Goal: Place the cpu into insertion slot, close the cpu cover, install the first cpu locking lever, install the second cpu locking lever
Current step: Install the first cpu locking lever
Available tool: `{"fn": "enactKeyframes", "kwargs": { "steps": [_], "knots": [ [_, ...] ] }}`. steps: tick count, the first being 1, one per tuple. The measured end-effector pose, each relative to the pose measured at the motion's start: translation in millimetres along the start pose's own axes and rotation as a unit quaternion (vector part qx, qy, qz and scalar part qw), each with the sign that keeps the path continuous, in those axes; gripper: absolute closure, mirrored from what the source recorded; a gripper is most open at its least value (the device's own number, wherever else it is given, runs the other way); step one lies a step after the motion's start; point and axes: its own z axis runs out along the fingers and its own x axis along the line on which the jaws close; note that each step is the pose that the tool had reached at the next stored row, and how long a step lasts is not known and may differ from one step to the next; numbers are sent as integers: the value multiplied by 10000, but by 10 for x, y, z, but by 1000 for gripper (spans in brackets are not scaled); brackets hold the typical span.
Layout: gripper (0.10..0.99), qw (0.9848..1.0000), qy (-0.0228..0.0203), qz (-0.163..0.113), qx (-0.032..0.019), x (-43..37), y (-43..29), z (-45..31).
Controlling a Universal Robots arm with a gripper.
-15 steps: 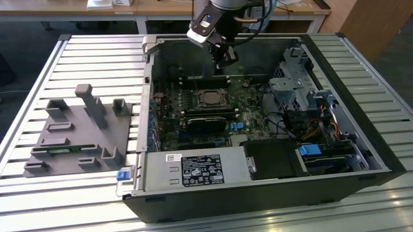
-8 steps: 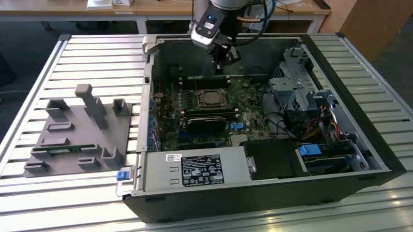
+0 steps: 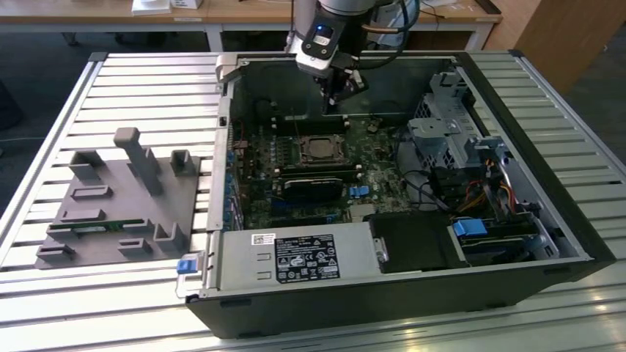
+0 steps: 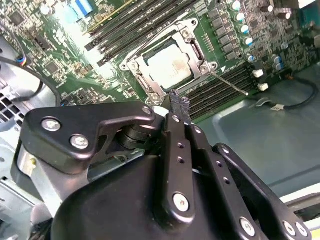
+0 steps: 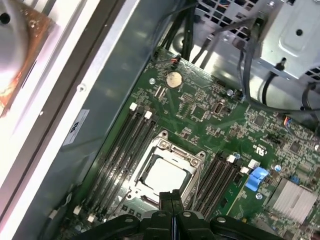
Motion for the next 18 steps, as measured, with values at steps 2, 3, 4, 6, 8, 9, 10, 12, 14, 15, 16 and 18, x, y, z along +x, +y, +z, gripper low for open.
{"fn": "enactKeyframes", "kwargs": {
  "steps": [2,3,4,6,8,9,10,12,14,15,16,18],
  "knots": [
    [969,9999,-2,-105,2,0,0,0],
    [969,9999,-3,-156,3,0,0,0],
    [969,9998,-3,-202,3,0,0,0],
    [969,9996,-5,-280,4,0,0,0],
    [969,9994,-6,-353,5,0,0,0],
    [969,9992,-6,-392,6,0,0,0],
    [969,9990,-7,-437,6,0,0,0],
    [969,9986,-8,-527,8,0,0,0],
    [969,9980,-10,-630,9,0,0,0],
    [969,9977,-11,-683,10,0,0,0],
    [969,9973,-12,-738,11,0,0,0],
    [969,9964,-13,-851,12,0,0,0]
  ]
}}
